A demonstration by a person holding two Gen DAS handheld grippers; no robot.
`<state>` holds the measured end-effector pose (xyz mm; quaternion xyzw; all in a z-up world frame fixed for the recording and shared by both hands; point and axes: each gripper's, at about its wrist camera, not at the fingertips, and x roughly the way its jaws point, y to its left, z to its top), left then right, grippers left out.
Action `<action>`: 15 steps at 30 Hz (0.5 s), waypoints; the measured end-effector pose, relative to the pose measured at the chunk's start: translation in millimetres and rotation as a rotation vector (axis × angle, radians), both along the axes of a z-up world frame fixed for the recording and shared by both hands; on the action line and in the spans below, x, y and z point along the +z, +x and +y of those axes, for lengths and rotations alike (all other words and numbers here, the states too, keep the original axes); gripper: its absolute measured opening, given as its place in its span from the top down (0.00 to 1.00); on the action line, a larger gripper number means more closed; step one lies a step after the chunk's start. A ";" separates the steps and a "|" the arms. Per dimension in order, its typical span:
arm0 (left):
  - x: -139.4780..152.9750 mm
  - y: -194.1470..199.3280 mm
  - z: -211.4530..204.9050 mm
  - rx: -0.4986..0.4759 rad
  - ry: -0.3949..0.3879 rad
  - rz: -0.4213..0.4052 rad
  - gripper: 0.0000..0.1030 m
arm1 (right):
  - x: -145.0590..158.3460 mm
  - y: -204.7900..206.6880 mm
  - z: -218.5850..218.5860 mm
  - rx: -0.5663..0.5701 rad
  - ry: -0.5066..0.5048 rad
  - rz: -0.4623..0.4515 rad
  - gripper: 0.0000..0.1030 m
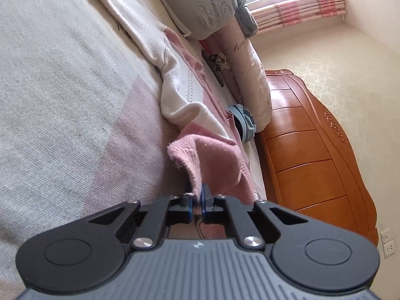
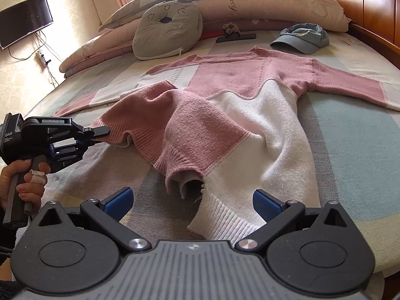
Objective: Fold clothes
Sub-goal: 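Pull the pink hem straight with the left tool and release it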
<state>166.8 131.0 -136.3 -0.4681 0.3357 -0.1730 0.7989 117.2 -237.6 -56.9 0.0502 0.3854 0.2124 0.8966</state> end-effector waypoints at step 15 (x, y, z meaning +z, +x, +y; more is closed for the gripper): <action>-23.1 2.0 7.9 0.038 -0.124 0.087 0.65 | 5.2 1.8 29.6 0.115 -0.010 -0.054 0.00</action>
